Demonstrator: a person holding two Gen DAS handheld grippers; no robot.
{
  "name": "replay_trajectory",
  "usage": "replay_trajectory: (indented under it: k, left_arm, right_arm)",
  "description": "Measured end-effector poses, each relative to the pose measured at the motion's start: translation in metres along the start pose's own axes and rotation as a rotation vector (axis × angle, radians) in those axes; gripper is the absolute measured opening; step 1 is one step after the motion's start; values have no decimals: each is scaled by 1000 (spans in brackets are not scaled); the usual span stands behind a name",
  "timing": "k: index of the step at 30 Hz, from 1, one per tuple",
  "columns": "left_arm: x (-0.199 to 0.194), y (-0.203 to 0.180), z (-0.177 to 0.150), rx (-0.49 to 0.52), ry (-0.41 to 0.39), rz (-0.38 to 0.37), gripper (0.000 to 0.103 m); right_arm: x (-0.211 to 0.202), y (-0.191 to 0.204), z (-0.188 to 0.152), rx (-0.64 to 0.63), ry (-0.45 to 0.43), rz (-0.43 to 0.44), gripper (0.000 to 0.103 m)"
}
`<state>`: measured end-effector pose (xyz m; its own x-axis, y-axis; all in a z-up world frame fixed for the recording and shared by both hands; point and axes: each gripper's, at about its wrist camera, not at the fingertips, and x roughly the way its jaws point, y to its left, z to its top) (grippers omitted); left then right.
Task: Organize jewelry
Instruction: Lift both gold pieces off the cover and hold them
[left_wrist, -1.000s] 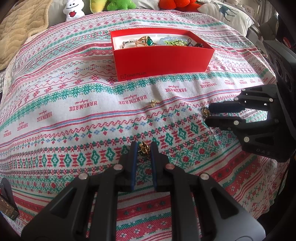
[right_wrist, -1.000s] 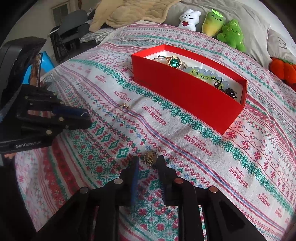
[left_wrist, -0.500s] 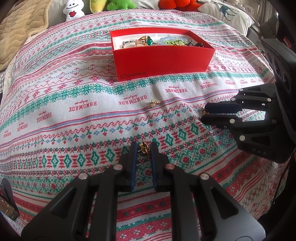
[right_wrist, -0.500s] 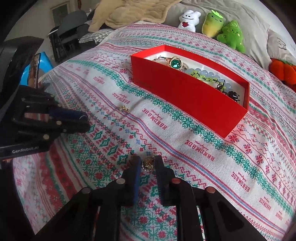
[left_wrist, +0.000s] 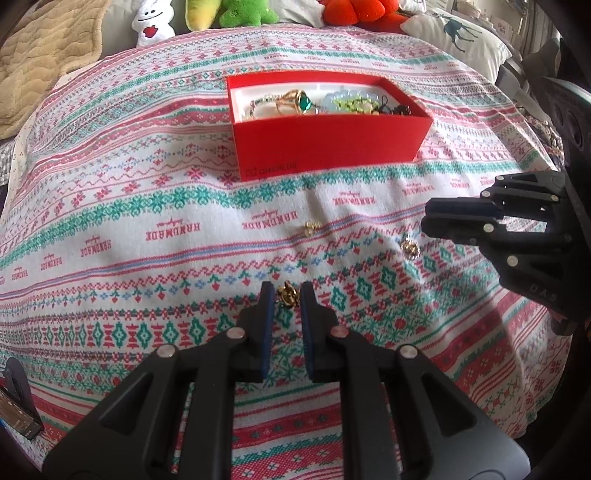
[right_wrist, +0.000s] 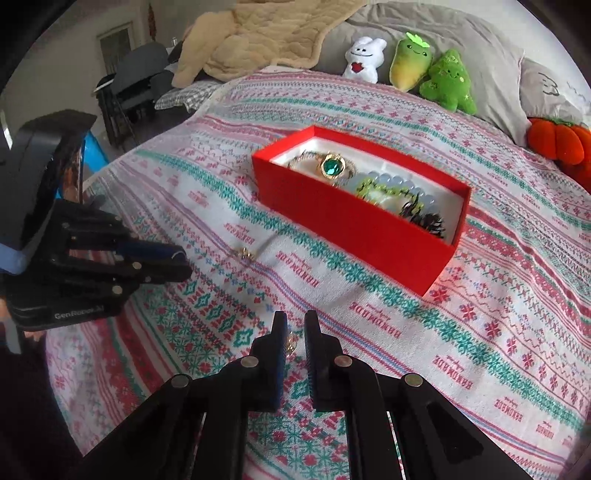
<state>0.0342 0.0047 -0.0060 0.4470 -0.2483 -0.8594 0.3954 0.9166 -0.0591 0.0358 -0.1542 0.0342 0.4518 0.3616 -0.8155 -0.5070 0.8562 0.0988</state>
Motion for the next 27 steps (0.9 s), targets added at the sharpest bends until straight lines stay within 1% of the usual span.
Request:
replay_trajectory:
  k: [3,4,10,12,17,23,27]
  left_arm:
    - [-1,-1,0,1,-3,-3,15]
    - [0,-2,0,2,-1,-4,15]
    - [6,0,-6,5,26,-2,15]
    - [7,1,-8,3,29,-2,15]
    - [6,1,-10,-2,29,-6,15]
    - [6,0,-10,1,34,-14,15]
    - [8,-4,-7,7,38,-17,15]
  right_arm:
    - [-6,-1,0,9,-19,11,11]
    - [-6,0,-1,7,-15,14,14]
    - [18,17,-15,-66,90,-23,15]
    - [22,18,-18,-64,87,-32,16]
    - [25,12,-14,16,96,-18,18]
    - [26,14,-15,108,91,-53,22]
    - [29,16,-16,139,73,-80,21]
